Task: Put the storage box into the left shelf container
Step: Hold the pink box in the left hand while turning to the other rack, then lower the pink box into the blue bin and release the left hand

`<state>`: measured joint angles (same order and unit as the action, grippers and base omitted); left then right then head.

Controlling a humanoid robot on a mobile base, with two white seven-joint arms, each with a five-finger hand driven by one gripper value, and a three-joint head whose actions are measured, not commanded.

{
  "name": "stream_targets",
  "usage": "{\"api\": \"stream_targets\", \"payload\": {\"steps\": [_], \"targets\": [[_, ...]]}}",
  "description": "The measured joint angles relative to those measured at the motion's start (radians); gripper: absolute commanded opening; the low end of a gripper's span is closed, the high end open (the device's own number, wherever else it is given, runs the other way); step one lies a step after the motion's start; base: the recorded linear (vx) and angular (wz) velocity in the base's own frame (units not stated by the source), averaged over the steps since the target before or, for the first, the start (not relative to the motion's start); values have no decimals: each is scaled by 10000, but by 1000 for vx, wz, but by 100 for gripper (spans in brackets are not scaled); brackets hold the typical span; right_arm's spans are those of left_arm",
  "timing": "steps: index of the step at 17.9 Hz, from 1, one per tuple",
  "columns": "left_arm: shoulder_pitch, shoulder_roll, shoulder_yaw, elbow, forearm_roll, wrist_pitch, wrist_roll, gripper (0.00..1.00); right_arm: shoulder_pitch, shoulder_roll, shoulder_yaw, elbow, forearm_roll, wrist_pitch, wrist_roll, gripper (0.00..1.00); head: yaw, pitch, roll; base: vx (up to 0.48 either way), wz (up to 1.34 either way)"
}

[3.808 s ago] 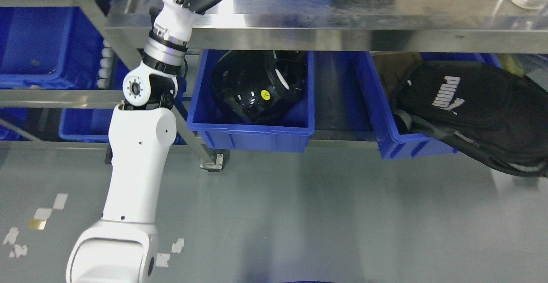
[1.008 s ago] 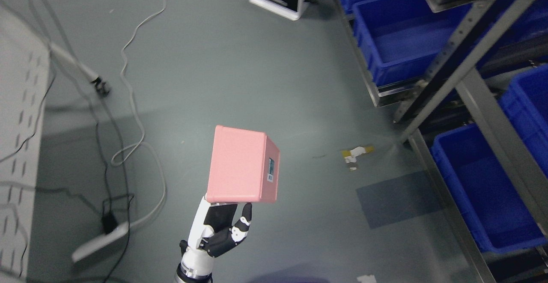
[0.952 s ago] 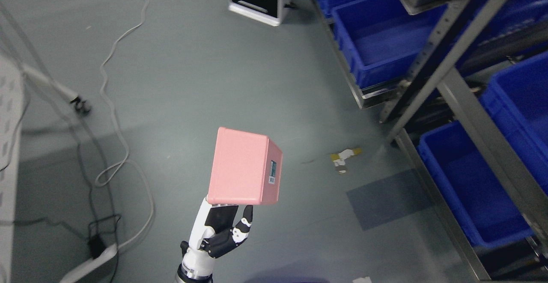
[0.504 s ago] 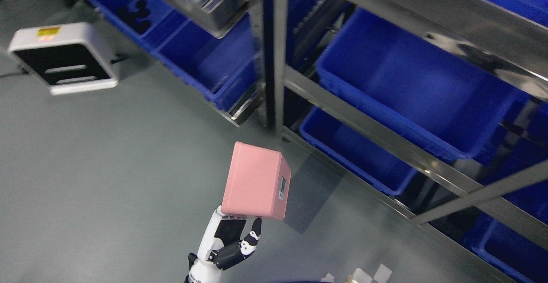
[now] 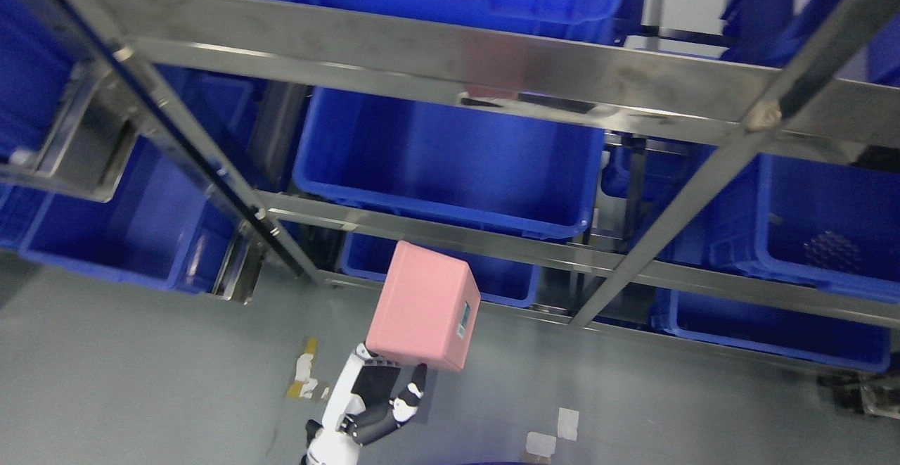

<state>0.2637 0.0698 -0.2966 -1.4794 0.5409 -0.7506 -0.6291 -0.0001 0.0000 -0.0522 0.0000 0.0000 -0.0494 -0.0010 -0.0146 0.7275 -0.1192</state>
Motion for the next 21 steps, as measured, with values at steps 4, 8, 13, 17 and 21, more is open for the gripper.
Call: {"api": "stream_targets", "payload": {"steps": [4, 8, 13, 17, 21], "targets": [[-860, -15, 873, 173, -20, 1618, 63, 3, 1, 0, 0, 0, 0, 0, 34, 100, 0, -3, 0, 56, -350], [-1839, -48, 1611, 462, -228, 2974, 103, 3, 0, 0, 0, 0, 0, 2, 44, 100, 0, -2, 0, 32, -148], [-3621, -138, 2400, 1276, -897, 4302, 131, 4, 0, 0, 0, 0, 0, 12, -10, 100, 0, -2, 0, 0, -4], [-5458, -191, 2778, 2294, -2624, 5127, 28, 7, 0, 0, 0, 0, 0, 19, -20, 100, 0, -3, 0, -4, 16], [-7018, -337, 2839, 3557, -4975, 4865, 54, 18, 0, 0, 0, 0, 0, 32, -28, 100, 0, -2, 0, 0, 0]]}}
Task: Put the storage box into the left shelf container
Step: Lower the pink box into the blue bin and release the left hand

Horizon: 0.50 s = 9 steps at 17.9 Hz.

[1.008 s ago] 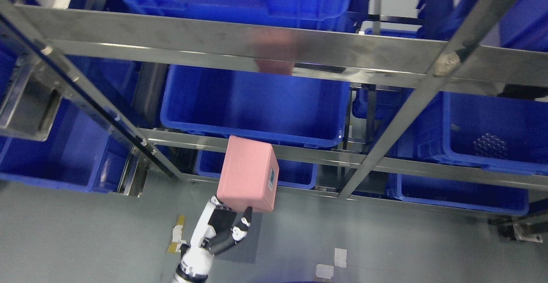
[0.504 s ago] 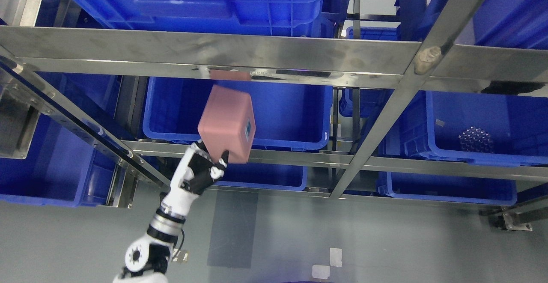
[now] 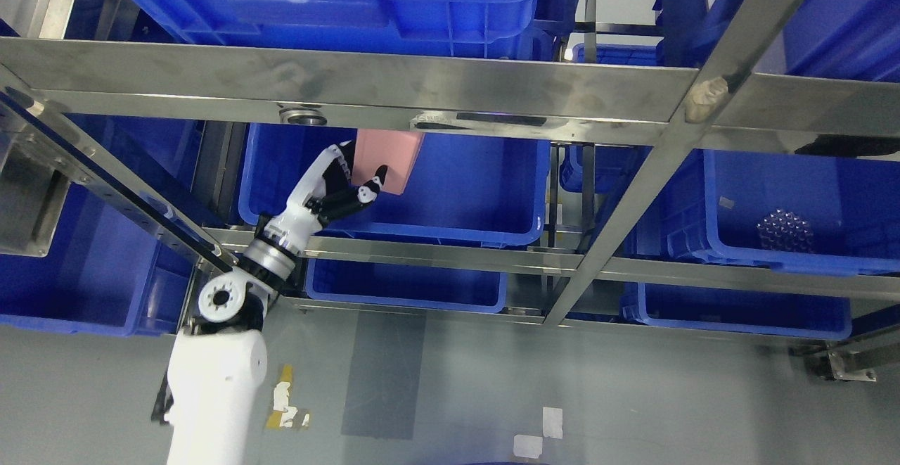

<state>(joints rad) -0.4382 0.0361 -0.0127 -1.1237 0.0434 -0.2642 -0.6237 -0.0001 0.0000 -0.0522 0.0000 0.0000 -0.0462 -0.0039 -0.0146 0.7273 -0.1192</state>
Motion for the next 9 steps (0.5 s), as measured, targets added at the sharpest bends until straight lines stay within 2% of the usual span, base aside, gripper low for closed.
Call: {"api": "stream_targets", "payload": {"steps": [2, 3, 4, 5, 7, 9], "targets": [[-551, -61, 21, 587, -907, -166, 123, 23, 0, 0, 0, 0, 0, 0, -28, 100, 0, -1, 0, 0, 0], [-771, -86, 29, 855, -1292, -228, 209, 28, 0, 0, 0, 0, 0, 0, -28, 100, 0, -1, 0, 0, 0], [-979, -115, 39, 1119, -1599, -276, 287, 37, 0, 0, 0, 0, 0, -2, -28, 100, 0, -1, 0, 0, 0], [-1136, -139, 46, 1344, -1861, -294, 376, 52, 0, 0, 0, 0, 0, -8, -28, 100, 0, -2, 0, 0, 0], [-1378, -180, 60, 1735, -2260, -312, 602, 73, 0, 0, 0, 0, 0, -22, -22, 100, 0, -1, 0, 0, 0], [-1569, -211, 74, 2050, -2535, -333, 833, 87, 0, 0, 0, 0, 0, -24, -4, 100, 0, -1, 0, 0, 0]]}}
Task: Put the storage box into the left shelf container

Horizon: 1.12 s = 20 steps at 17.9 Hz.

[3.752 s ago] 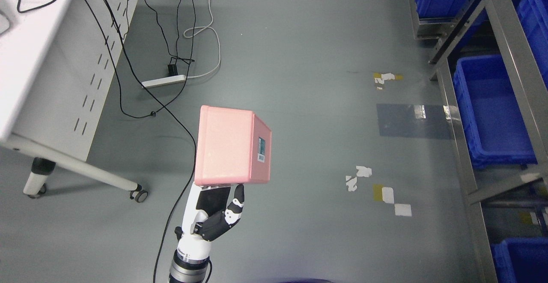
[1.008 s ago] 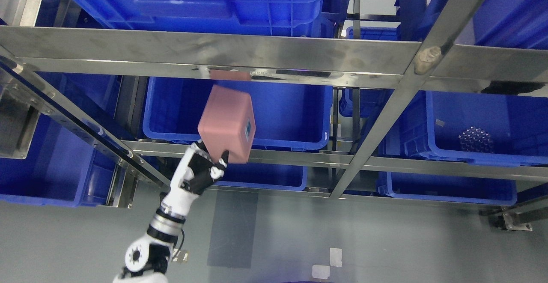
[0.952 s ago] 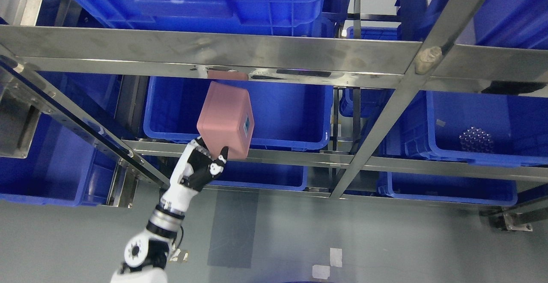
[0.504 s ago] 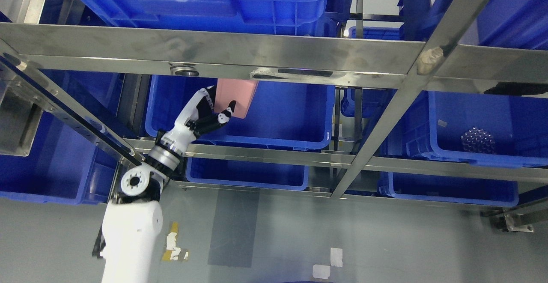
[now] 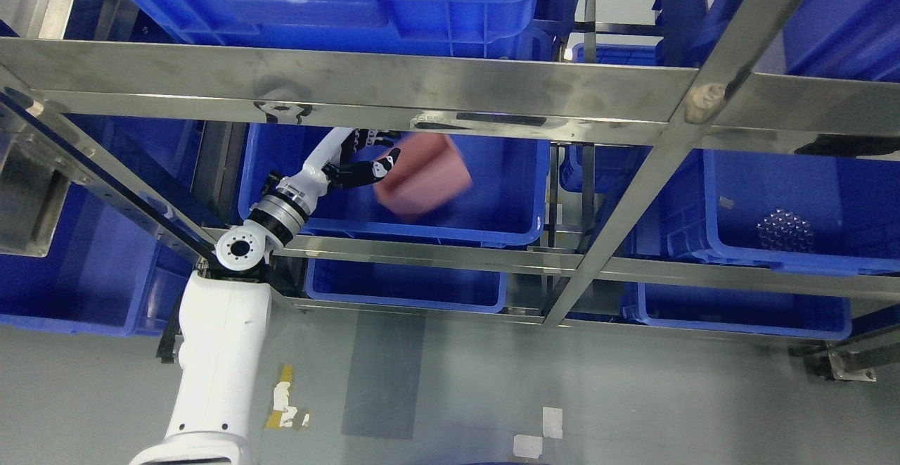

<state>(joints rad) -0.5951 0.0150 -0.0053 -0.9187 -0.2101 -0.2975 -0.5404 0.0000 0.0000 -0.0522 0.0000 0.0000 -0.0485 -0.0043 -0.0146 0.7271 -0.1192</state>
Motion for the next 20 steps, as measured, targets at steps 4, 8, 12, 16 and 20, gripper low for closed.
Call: {"api": "stream_targets", "payload": {"steps": [4, 8, 12, 16, 20], "targets": [[-188, -44, 16, 194, -222, -104, 381, 99, 0, 0, 0, 0, 0, -2, 13, 100, 0, 0, 0, 0, 0], [64, -80, -21, -236, 886, -86, 2209, 99, 0, 0, 0, 0, 0, -3, 18, 100, 0, 0, 0, 0, 0], [1399, -102, -204, -1572, 2297, 31, 3561, 100, 0, 0, 0, 0, 0, -7, 22, 100, 0, 0, 0, 0, 0], [3668, -121, -392, -3666, 3052, -1042, 3775, 100, 0, 0, 0, 0, 0, -9, 54, 100, 0, 0, 0, 0, 0], [5311, -131, -511, -5024, 3322, -2016, 3781, 100, 0, 0, 0, 0, 0, -9, 78, 100, 0, 0, 0, 0, 0]]}}
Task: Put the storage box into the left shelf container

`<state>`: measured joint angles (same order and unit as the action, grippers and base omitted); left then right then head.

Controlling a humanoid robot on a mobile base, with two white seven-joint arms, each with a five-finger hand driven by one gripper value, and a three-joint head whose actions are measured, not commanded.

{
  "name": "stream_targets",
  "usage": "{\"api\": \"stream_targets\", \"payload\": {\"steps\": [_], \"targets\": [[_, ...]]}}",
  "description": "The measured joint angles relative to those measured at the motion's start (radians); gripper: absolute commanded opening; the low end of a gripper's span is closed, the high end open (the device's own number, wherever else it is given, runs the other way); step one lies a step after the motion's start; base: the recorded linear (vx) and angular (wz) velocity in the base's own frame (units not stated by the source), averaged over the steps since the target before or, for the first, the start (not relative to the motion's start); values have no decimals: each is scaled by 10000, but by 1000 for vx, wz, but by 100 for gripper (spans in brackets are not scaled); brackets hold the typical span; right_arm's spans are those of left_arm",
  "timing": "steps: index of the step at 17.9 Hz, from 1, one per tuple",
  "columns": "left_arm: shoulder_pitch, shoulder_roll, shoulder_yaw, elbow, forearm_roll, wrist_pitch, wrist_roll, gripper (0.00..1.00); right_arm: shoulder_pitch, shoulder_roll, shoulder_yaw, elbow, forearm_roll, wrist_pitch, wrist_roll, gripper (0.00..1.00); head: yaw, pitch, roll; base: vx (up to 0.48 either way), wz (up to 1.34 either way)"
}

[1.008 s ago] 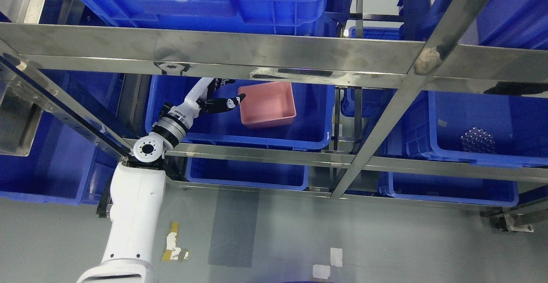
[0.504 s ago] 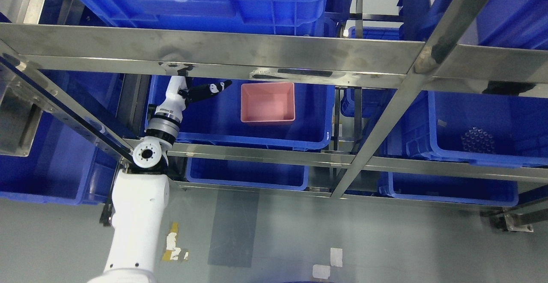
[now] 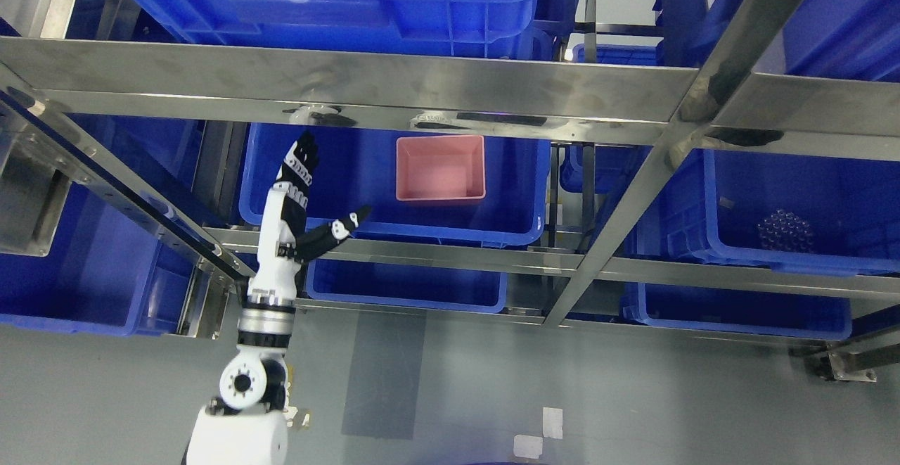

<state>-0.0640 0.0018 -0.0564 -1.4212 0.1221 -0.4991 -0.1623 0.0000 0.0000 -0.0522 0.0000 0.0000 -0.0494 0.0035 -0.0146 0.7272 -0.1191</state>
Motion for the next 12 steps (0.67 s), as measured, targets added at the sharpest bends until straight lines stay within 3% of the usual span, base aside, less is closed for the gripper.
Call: {"api": "stream_targets", "payload": {"steps": [6, 12], "targets": [[1457, -7, -64, -1192, 148, -237, 19, 100, 0, 0, 0, 0, 0, -2, -48, 100, 0, 0, 0, 0, 0], [1962, -11, -32, -1798, 187, -3, 20, 100, 0, 0, 0, 0, 0, -8, -62, 100, 0, -2, 0, 0, 0]]}}
